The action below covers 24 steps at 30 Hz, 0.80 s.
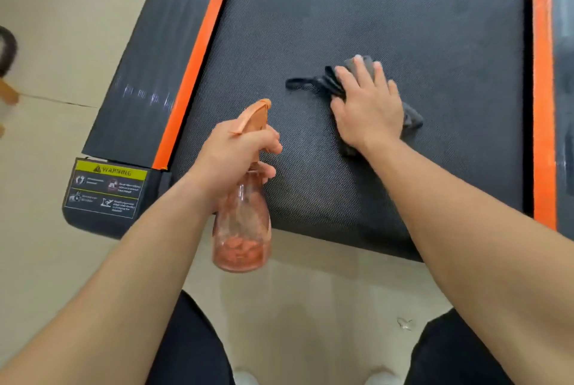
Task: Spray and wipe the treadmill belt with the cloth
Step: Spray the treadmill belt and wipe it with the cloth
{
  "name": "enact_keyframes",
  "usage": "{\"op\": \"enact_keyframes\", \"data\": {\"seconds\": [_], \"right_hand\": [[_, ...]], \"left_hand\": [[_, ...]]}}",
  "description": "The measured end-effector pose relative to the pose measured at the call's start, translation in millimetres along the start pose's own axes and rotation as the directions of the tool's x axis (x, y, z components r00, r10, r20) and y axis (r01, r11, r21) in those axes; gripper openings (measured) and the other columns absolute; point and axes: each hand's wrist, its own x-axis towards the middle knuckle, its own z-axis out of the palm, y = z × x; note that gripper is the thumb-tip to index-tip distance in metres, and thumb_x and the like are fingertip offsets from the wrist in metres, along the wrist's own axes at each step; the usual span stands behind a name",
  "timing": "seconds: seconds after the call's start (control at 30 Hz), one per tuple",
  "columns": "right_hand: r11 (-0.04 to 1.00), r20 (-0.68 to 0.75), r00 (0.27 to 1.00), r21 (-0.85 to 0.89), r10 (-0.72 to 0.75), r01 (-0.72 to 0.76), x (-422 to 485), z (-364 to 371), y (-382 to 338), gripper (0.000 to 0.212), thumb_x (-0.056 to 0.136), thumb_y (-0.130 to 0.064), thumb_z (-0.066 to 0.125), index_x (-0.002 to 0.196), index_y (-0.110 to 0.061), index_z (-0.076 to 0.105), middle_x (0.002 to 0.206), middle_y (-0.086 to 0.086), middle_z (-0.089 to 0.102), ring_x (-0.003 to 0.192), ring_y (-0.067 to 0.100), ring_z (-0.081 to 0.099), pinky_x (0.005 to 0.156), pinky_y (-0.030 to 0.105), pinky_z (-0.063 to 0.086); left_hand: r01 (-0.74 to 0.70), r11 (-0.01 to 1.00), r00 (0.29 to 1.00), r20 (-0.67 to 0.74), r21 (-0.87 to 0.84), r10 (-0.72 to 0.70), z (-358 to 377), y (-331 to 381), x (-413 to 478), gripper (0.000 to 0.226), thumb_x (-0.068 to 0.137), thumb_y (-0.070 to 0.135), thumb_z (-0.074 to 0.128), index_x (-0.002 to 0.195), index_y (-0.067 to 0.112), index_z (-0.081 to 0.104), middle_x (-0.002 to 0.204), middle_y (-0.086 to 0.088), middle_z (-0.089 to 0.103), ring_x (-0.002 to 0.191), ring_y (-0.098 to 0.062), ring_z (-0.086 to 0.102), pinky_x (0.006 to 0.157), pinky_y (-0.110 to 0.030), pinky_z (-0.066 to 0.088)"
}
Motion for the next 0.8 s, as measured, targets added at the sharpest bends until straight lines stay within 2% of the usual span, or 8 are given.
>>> {"op": "enact_keyframes", "data": {"seconds": [0.07,0.13,0.23,0.3,0.37,0.47,0.53,0.8], "right_hand": [[0.998,-0.059,0.997,-0.045,-0.057,0.055,-13.4,11.1,-16.5,0.056,0.099,-0.042,0.043,0.154,-0.03,0.039,0.169,0.005,0.024,0.155,0.037,0.018,0.124,0.05,0.017],[0.955,-0.055,0.955,-0.077,-0.291,0.287,-56.8,21.2,-28.3,0.058,0.095,-0.042,0.042,0.151,-0.028,0.046,0.165,0.007,0.033,0.151,0.038,0.028,0.121,0.052,0.024],[0.848,0.086,0.85,-0.069,-0.521,0.526,-91.1,20.6,-22.2,0.061,0.091,-0.045,0.038,0.15,-0.032,0.047,0.164,0.002,0.036,0.15,0.035,0.033,0.118,0.053,0.031],[0.856,0.094,0.86,-0.092,-0.502,0.509,-54.4,14.5,-16.5,0.062,0.092,-0.048,0.035,0.151,-0.035,0.044,0.165,-0.002,0.034,0.151,0.031,0.032,0.117,0.053,0.033],[0.936,0.029,0.941,-0.104,-0.336,0.337,-3.5,12.2,-21.8,0.057,0.097,-0.048,0.037,0.153,-0.036,0.04,0.168,-0.002,0.028,0.153,0.03,0.026,0.12,0.053,0.029],[0.989,-0.004,0.991,-0.071,-0.134,0.133,36.4,15.3,-35.4,0.054,0.1,-0.046,0.041,0.154,-0.034,0.038,0.169,0.001,0.025,0.155,0.034,0.019,0.123,0.053,0.019],[0.969,-0.034,0.974,-0.109,-0.224,0.22,21.8,15.0,-41.5,0.055,0.098,-0.044,0.039,0.152,-0.031,0.042,0.166,0.003,0.031,0.152,0.036,0.025,0.12,0.053,0.023],[0.634,0.117,0.659,-0.193,-0.743,0.749,-141.6,34.1,-57.8,0.064,0.087,-0.045,0.046,0.15,-0.032,0.046,0.165,0.004,0.033,0.149,0.038,0.034,0.116,0.054,0.034]], "left_hand": [[0.012,0.999,1.0,-0.016,-0.03,-0.013,-2.6,-7.8,-3.6,0.051,0.088,0.002,0.066,0.129,0.031,0.063,0.098,-0.006,0.066,0.047,-0.019,0.056,0.048,-0.027,0.047],[0.024,0.998,0.999,-0.039,-0.055,-0.026,-6.3,-15.1,-6.8,0.041,0.082,0.007,0.071,0.116,0.029,0.069,0.097,-0.01,0.066,0.045,-0.02,0.056,0.047,-0.027,0.046],[0.046,0.998,0.995,-0.085,-0.053,-0.05,-17.6,-19.2,-8.5,0.034,0.082,0.007,0.071,0.113,0.021,0.07,0.1,-0.013,0.067,0.043,-0.02,0.055,0.047,-0.027,0.046],[0.05,0.998,0.993,-0.101,-0.038,-0.053,-27.7,-19.4,-9.3,0.043,0.089,0.001,0.067,0.129,0.016,0.066,0.102,-0.013,0.066,0.043,-0.019,0.055,0.046,-0.026,0.046],[0.035,0.999,0.994,-0.107,-0.031,-0.038,-37.2,-18.6,-12.6,0.047,0.09,0.0,0.065,0.132,0.019,0.065,0.103,-0.013,0.065,0.045,-0.019,0.055,0.047,-0.027,0.046],[0.022,0.999,0.991,-0.13,-0.037,-0.027,-46.4,-19.7,-16.0,0.028,0.086,0.006,0.069,0.109,0.021,0.071,0.108,-0.023,0.068,0.046,-0.019,0.057,0.049,-0.029,0.047],[0.03,0.999,0.989,-0.141,-0.044,-0.036,-51.9,-21.7,-18.6,0.015,0.085,0.007,0.069,0.097,0.017,0.07,0.106,-0.025,0.068,0.046,-0.019,0.058,0.049,-0.028,0.048],[0.012,1.0,0.987,-0.163,0.0,-0.012,-63.7,-31.4,-34.2,0.014,0.07,0.018,0.07,0.084,0.015,0.068,0.095,-0.015,0.066,0.045,-0.021,0.059,0.049,-0.027,0.048]]}}
